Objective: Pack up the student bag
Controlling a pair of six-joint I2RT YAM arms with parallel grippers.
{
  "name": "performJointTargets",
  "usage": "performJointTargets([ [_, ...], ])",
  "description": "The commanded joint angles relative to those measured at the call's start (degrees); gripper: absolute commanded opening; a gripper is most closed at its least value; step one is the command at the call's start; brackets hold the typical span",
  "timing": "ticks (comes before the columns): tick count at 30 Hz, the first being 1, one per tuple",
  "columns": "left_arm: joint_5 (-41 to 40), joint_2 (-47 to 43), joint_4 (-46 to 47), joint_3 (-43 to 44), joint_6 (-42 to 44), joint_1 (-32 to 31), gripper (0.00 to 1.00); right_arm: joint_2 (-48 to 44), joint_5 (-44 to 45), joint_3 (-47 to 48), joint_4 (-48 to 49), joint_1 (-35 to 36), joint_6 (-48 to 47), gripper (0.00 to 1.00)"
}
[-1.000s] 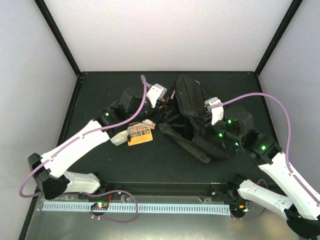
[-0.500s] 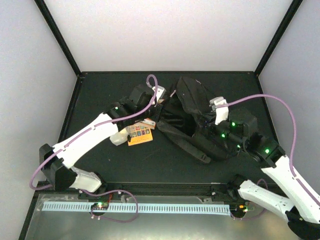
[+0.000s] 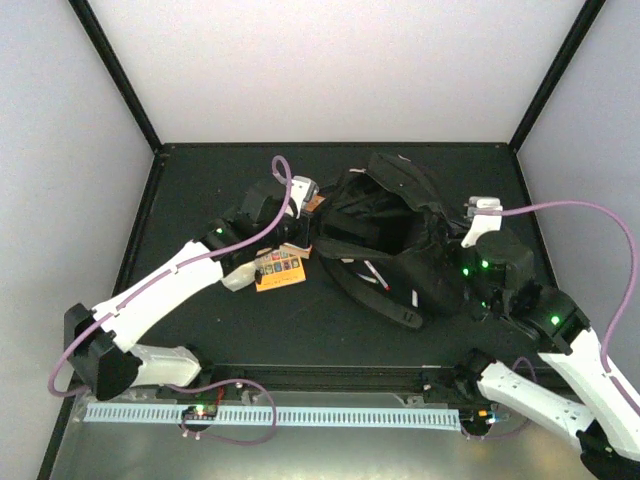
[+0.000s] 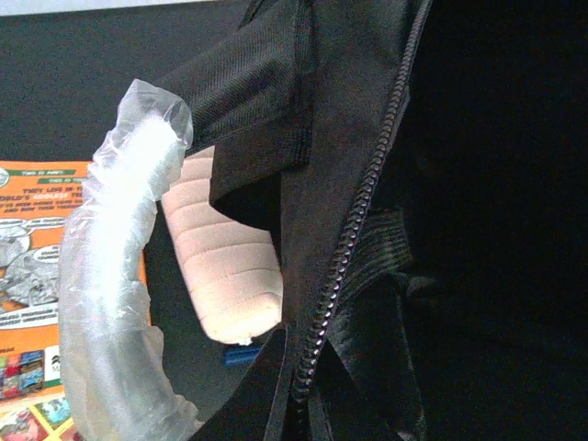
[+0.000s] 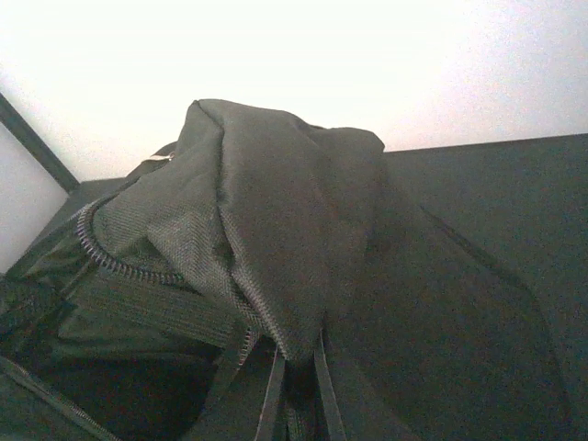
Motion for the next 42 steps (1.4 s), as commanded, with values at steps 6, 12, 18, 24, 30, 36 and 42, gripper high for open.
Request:
performJointTargets([
  [6,7.1,-5.7,3.3,-3.9,0.5,3.2,0.02,-4.5,-8.0,1.8,5.0,-1.3,-9.0,0.17],
  [12,18.1,-9.8,16.7,-7.5,-3.9,2.6,0.02,-0.2,-20.3,5.9,2.1,-1.4,-11.3,0.46],
  [18,18.7,-9.6,16.1,-6.3,-3.6,1.7,0.02,7.1,-27.4,17.5,-3.5,-1.3,-11.2,0.74],
  [24,19.4,-10.0,16.3,-7.2,-3.7,0.9,0.02,21.4,-24.4,31.7,-13.7,-1.3,-6.7,0.79],
  [30,20.6,-11.2,18.4,-8.5,-3.9,0.3,0.02,27.9,-22.6,33.0,-9.1,-1.3,1.4,0.82],
  [36,21.3,-11.7,18.6,-9.2,-3.3,-0.4,0.01,35.8,-22.3,36.8,-8.4,-1.3,9.1,0.85],
  [42,21.8,-12.4,18.6,-9.4,-2.1,-1.0,0.02,40.8,-25.5,37.3,-6.3,-1.5,13.2,0.89],
])
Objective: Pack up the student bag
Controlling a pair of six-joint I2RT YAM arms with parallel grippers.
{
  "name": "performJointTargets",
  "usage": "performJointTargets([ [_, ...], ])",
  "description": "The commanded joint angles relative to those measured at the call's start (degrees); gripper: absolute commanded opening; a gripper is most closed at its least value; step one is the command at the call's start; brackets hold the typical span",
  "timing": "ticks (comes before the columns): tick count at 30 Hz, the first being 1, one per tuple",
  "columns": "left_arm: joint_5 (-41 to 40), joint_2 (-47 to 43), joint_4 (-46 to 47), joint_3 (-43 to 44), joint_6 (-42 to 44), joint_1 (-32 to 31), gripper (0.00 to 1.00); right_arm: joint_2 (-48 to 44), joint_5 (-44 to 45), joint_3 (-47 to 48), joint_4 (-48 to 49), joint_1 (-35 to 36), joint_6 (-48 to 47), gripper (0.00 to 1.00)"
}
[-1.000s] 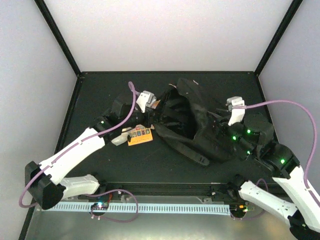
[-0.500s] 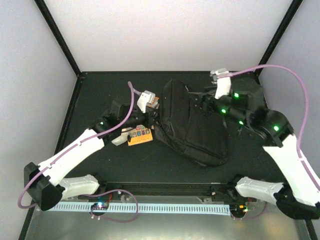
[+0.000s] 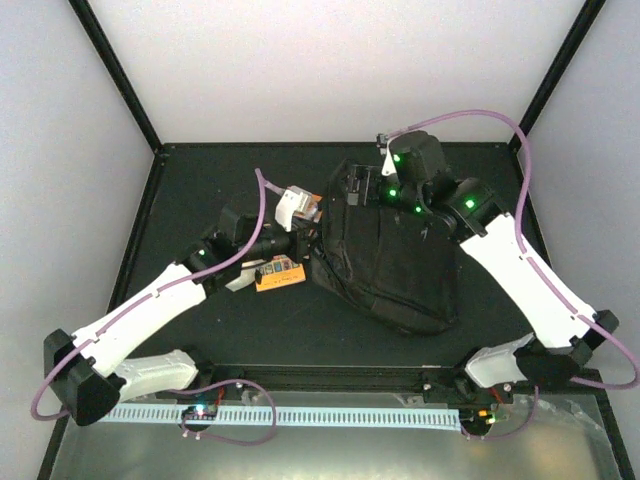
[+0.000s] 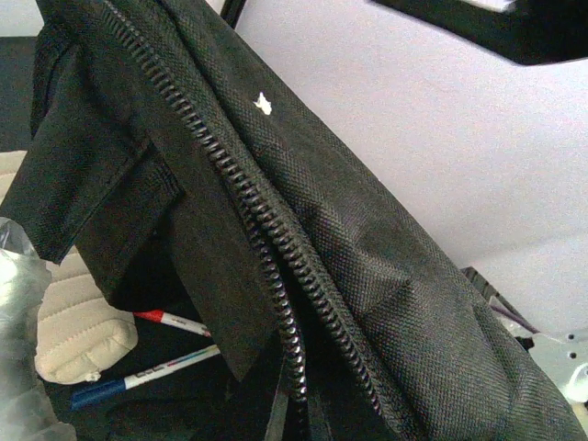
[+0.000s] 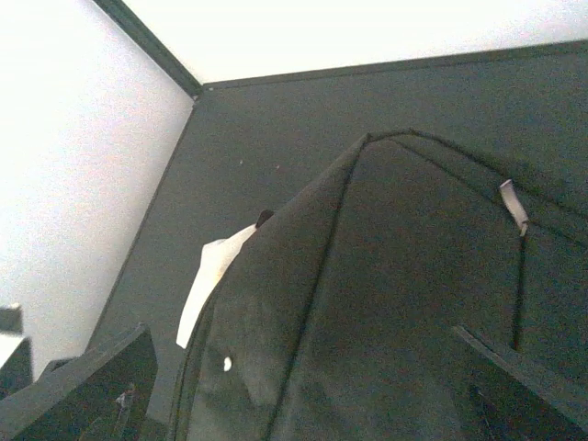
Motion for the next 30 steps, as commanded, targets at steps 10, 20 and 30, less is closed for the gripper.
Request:
performJointTargets([
  [10,2.8,-3.0,3.6,0.4,2.3,-1.0,0.02,6.0,-7.2,-0.1,6.8,-2.7,7.2,0.85],
  [20,2.5,-3.8,3.3,0.0,3.0,-1.1,0.01,7.0,-11.2,-4.0,11.2,-4.8,10.1,0.58],
  [30,2.3,-3.8,3.7,-0.6,3.3,-1.1,0.02,6.8,-12.5,-7.4,11.8,-5.2,11.3,0.51],
])
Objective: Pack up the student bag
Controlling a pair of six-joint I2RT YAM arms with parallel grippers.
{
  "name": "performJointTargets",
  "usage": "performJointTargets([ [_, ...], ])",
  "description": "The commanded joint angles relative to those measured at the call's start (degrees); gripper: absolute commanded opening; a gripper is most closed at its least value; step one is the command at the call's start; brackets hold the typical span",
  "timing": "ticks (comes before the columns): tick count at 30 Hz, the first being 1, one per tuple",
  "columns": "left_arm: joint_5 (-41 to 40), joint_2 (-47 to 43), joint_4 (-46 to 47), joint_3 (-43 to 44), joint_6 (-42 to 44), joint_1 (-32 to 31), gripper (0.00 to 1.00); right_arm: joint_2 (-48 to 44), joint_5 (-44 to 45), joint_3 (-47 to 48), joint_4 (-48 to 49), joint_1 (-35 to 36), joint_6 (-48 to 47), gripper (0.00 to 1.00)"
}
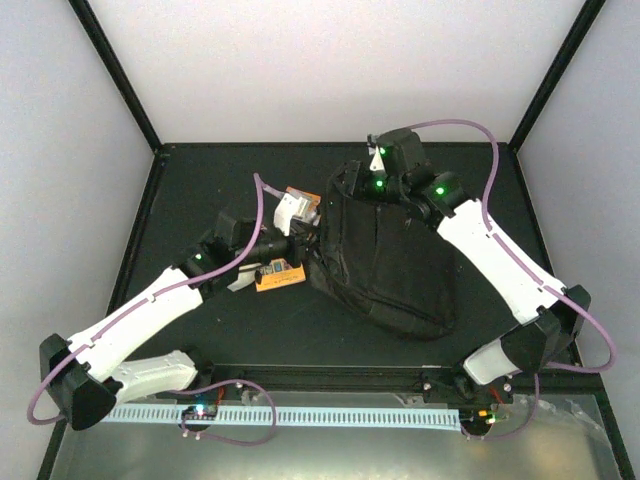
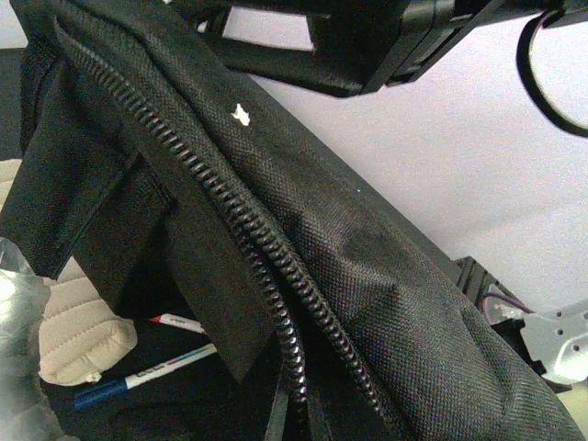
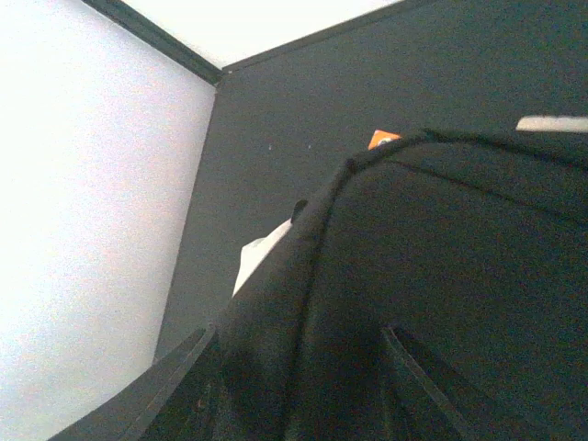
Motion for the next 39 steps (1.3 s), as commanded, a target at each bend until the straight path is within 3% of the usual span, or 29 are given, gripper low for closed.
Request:
performJointTargets([
  [1,1.8,-1.9,3.8,0.5,1.3,-0.5,0.01,0.2,-0.9,-2.2,0.3,-0.3,1.2,0.56],
  [3,1.9,-1.7,3.8,0.5,1.4,-0.5,0.01,0.5,-0.6,-2.6,-0.2,-0.3,0.8,0.62],
  [6,1.8,-1.5,3.7,0.4,1.5,-0.6,0.02,1.0,-0.7,-2.8,-0.8,-0.3,-0.5,0.62],
  [11,1.7,-1.5,3.8,0.0,1.6,-0.5,0.01,0.5,-1.8,-3.0,0.2,-0.3,-0.9,0.26],
  [13,1.5,-1.5,3.6,0.0,1.6,-0.5,0.01,-0.2,-0.8,-2.5,0.1,-0.3,-0.7,0.07],
  [14,1.4,-1.4,3.4,-0.1,1.6,-0.5,0.02,-0.8,0.0,-2.3,0.0,-0.3,-0.7,0.03],
  [21,-3.3,-2.0,-0.8,-0.9,0.9,-0.6,0.02,-4.8,4.9,0.7,-3.6,-2.5,-5.4,0.02],
  [30,-11.7,-4.9,-2.1,-7.6,-4.4,-0.5,0.02,-12.3,2.7,-3.9,-6.8,-14.4,-12.3,0.02],
  [39,-25.3,-5.6,-8.4,-8.9,-10.3,-0.4,0.02,-16.9,2.5,-4.8,-10.6,-26.7,-17.8,0.02],
])
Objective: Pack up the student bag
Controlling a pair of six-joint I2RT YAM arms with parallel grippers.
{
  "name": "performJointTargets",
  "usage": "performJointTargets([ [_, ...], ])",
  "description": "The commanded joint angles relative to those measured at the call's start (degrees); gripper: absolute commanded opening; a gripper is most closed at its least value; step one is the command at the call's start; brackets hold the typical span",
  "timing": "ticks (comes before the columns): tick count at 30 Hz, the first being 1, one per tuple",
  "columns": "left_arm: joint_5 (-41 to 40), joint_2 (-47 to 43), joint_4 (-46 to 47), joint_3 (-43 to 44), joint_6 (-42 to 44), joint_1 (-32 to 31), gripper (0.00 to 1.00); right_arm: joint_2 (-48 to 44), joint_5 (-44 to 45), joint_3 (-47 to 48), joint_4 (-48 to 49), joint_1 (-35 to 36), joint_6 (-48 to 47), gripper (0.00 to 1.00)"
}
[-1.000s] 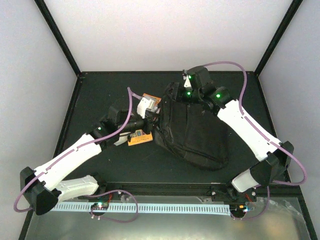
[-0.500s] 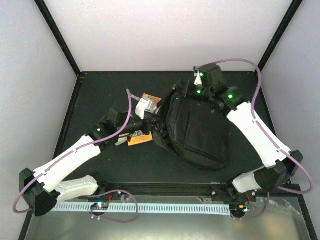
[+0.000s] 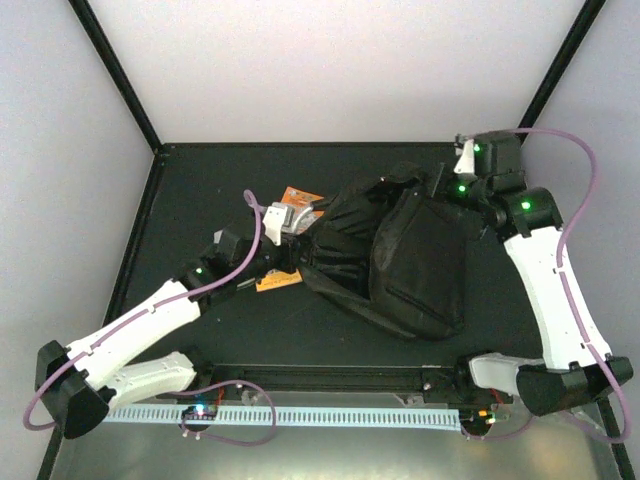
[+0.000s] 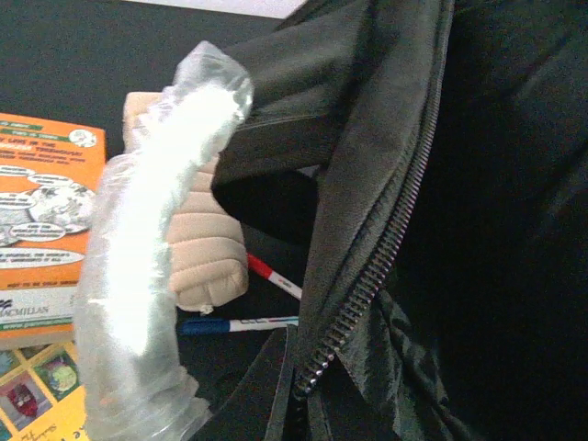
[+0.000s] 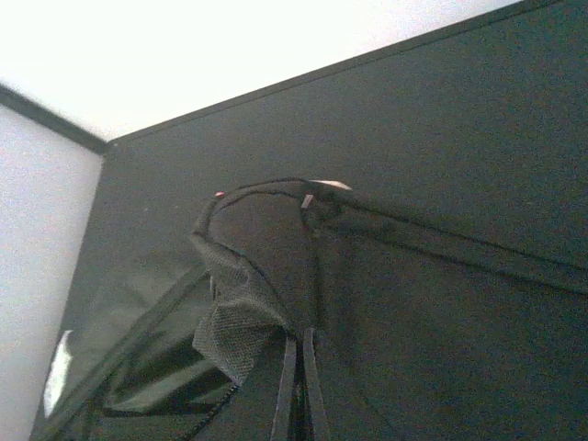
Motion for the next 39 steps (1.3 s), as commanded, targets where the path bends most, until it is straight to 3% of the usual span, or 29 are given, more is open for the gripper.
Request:
performJointTargets([
  [1,-10.6,-2.1,-7.5,-0.9,-4.5,0.3,0.01,-2.9,4.9,0.6,0.6,-7.8,-3.7,0.02],
  [9,-15.5,-4.4,-9.0,-2.6,-9.5,0.3,0.02,-6.1,12.2,3.4,-0.1,-13.7,-1.0,0.02],
  [15,-12.2,-3.9,-7.4,-3.4,-9.7,0.2,0.02,-7.1,18.5,9.7,-2.0,-14.1,-0.8,0.02],
  [17,-7.4,-3.7,-4.4,-3.6,-8.1,0.2,0.02,-7.2,13.7,10.4,-1.3,-14.2,-1.6,0.02],
  [22,5.4,-3.1,4.0,-2.2,-6.3,0.2,0.06,-5.9,-12.2,10.0,2.3,-13.9,-5.7,0.02],
  [25,10.4,-2.2,6.5,0.6,-6.0,0.2,0.17,-4.4,-21.0,9.5,2.3,-12.5,-5.8,0.02],
  [30,12.4,0.2,3.6,6.7,-1.5,0.1,0.65,-4.2,-23.1,6.4,2.3,-7.9,-7.3,0.02],
  [33,8.8,0.5,0.9,9.4,1.8,0.3,0.81,-4.3,-24.6,4.2,2.9,-7.3,-7.6,0.02],
  [36,7.0,0.8,-2.4,13.7,6.0,0.4,0.91,-4.7,-24.0,2.7,3.3,-7.0,-7.8,0.02],
  [39,7.4,3.9,-7.3,19.5,9.6,0.3,0.93,-5.0,-24.8,1.9,3.5,-7.0,-8.1,0.02],
])
